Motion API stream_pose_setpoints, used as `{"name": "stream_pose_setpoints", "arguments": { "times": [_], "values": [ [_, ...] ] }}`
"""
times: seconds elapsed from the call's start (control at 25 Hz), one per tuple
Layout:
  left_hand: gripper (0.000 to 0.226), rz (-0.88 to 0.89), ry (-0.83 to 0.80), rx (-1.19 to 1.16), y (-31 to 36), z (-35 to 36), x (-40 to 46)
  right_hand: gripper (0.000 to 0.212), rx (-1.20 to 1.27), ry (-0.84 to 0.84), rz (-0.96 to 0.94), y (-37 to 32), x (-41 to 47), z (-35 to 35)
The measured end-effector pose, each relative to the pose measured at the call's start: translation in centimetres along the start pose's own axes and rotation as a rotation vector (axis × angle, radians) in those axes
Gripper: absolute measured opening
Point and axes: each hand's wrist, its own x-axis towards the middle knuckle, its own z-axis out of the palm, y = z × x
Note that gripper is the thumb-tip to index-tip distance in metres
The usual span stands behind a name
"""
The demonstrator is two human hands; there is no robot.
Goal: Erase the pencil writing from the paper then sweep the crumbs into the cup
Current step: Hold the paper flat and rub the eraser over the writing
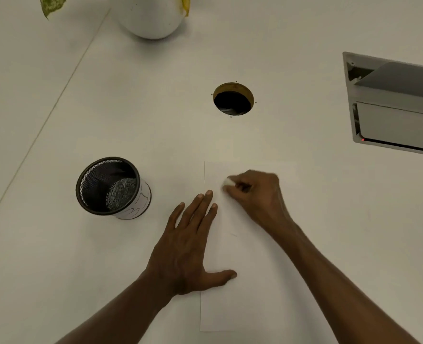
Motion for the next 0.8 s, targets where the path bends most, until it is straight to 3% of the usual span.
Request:
{"name": "stream_pose_setpoints", "arguments": {
  "times": [0.12,0.24,0.36,0.44,0.6,0.68,0.8],
  "values": [
    [0.124,-0.006,0.002,-0.018,0.0,0.1,-0.2,0.007,-0.007,0.033,0.034,0.3,0.1,-0.5],
    [0.123,-0.011,0.011,-0.017,0.0,0.0,0.0,0.007,-0.074,-0.072,-0.021,-0.7,-1.0,-0.5],
    [0.123,-0.013,0.018,-0.019,0.1,0.1,-0.1,0.007,-0.112,0.018,0.107,-0.4,0.0,-2.2],
    [0.123,-0.016,0.019,-0.019,0.1,0.0,-0.1,0.003,0.064,0.057,0.243,-0.7,-0.2,-3.1],
    [0.12,-0.021,0.027,-0.005,0.1,0.1,-0.1,0.018,0.473,-0.065,0.506,-1.5,-2.5,-3.7],
    [0.118,-0.024,0.034,-0.002,0.1,0.1,-0.1,0.013,0.377,-0.083,0.525,-1.7,-2.3,-3.8],
    [0.114,-0.025,0.051,-0.001,0.1,0.2,-0.1,0.015,-0.023,-0.118,0.279,-2.5,-2.2,-2.7]
  ]
}}
